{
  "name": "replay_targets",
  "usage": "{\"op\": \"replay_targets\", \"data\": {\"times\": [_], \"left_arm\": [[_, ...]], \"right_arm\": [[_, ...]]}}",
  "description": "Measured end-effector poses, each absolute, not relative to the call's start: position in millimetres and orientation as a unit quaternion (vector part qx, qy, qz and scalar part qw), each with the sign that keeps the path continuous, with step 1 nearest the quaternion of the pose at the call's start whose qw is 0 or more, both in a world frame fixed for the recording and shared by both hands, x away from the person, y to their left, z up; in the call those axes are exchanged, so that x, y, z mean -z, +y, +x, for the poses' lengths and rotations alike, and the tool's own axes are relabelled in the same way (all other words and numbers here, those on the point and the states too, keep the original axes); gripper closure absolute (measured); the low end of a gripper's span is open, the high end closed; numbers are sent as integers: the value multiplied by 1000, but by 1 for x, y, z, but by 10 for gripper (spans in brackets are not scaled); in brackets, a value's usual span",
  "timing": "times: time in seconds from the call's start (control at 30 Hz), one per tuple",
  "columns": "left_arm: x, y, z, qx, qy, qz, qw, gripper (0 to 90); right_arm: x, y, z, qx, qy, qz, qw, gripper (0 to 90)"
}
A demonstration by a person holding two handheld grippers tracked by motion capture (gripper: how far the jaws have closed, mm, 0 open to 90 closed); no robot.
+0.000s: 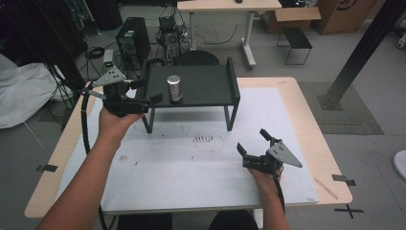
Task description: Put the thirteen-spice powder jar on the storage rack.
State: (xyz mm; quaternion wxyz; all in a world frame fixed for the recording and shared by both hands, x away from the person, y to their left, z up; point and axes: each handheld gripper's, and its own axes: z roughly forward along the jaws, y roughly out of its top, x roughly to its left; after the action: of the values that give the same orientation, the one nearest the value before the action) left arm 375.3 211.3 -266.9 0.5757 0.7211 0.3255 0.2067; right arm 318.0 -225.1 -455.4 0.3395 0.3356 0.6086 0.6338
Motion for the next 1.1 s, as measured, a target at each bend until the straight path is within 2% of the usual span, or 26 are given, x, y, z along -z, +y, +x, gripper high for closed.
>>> {"op": "replay_targets", "data": {"times": [0.4, 1.1], "left_arm": [[284, 214, 357, -230, 292, 712, 596, 37], [343, 229, 345, -235, 303, 708, 593, 13]], "right_arm": [[455, -225, 318, -634, 608, 336, 339, 0], [455, -225, 318, -634, 608, 335, 340, 0]]}}
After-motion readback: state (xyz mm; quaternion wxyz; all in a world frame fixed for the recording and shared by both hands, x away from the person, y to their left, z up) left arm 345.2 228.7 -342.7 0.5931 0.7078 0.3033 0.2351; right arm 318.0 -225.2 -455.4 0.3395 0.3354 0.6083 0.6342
